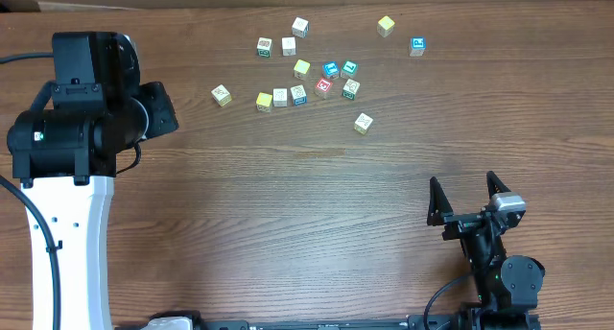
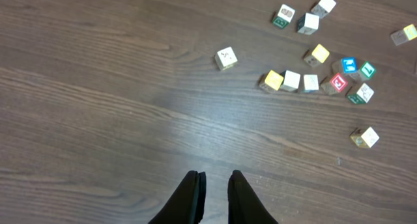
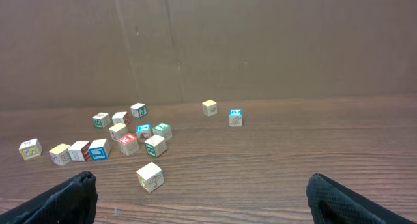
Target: Form a circle
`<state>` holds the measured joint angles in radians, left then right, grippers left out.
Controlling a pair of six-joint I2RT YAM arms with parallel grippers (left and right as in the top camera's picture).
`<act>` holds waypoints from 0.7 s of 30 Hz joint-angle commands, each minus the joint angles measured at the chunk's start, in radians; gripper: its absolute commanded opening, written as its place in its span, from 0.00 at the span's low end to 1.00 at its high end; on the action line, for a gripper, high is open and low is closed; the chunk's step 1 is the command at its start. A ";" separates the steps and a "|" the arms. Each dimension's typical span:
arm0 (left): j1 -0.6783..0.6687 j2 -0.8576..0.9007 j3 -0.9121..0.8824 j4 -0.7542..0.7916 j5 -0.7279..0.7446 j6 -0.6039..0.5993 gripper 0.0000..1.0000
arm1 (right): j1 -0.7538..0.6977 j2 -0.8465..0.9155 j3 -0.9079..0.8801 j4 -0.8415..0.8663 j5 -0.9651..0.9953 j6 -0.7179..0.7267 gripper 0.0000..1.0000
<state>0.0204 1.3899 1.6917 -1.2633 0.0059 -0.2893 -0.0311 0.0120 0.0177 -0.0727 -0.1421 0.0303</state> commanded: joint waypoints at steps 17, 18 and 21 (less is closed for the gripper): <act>0.005 0.098 0.026 -0.050 0.051 -0.007 0.04 | 0.005 -0.009 -0.010 0.003 -0.002 0.006 1.00; 0.005 0.103 0.026 -0.053 0.052 -0.007 0.04 | 0.005 -0.009 -0.010 0.003 -0.002 0.006 1.00; 0.005 0.114 0.026 -0.064 0.066 -0.007 0.04 | 0.005 -0.009 -0.010 0.003 -0.002 0.006 1.00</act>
<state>0.0204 1.4918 1.6917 -1.3201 0.0422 -0.2897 -0.0311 0.0120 0.0177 -0.0727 -0.1417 0.0303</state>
